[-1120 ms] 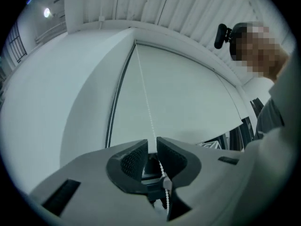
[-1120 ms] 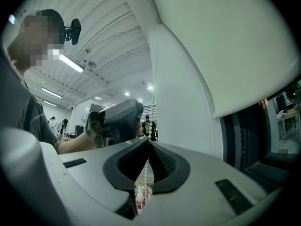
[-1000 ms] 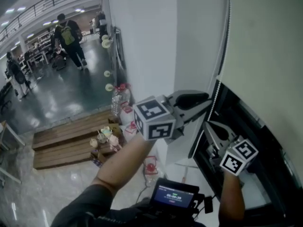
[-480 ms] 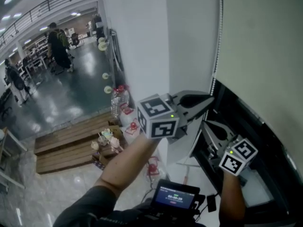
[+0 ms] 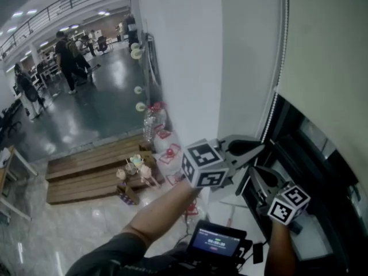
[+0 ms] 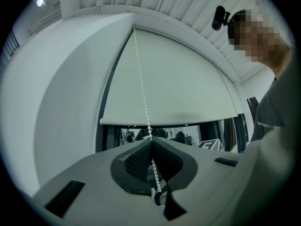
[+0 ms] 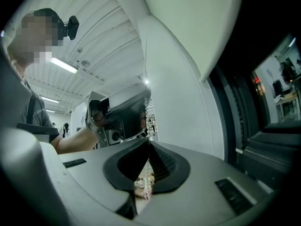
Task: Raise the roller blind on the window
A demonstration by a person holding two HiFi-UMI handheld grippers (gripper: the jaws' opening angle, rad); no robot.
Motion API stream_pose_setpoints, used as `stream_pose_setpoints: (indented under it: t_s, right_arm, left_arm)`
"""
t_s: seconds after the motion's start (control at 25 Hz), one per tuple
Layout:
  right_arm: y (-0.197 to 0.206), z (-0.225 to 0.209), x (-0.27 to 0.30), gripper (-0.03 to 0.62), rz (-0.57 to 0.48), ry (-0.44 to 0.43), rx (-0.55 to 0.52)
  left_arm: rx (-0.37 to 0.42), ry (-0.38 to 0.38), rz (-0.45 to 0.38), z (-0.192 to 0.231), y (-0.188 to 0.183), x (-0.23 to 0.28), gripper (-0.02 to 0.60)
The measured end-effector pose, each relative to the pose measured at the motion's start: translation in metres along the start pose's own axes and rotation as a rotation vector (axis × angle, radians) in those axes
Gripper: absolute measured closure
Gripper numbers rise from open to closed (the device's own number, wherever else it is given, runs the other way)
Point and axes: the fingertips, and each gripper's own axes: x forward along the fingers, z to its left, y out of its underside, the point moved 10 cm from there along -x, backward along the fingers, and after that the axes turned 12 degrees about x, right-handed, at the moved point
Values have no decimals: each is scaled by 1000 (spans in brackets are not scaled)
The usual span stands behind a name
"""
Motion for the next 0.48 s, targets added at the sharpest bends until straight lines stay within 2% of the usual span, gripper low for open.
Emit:
stream_pose_setpoints:
  t_s: [0.32, 0.48]
  right_arm:
    - [39, -10, -2, 592, 79, 17, 50]
    - [47, -12, -4, 591, 100, 13, 52]
  left_arm:
    - [-35, -7, 43, -17, 42, -9, 583]
    - [-65, -1, 31, -23, 53, -10, 583]
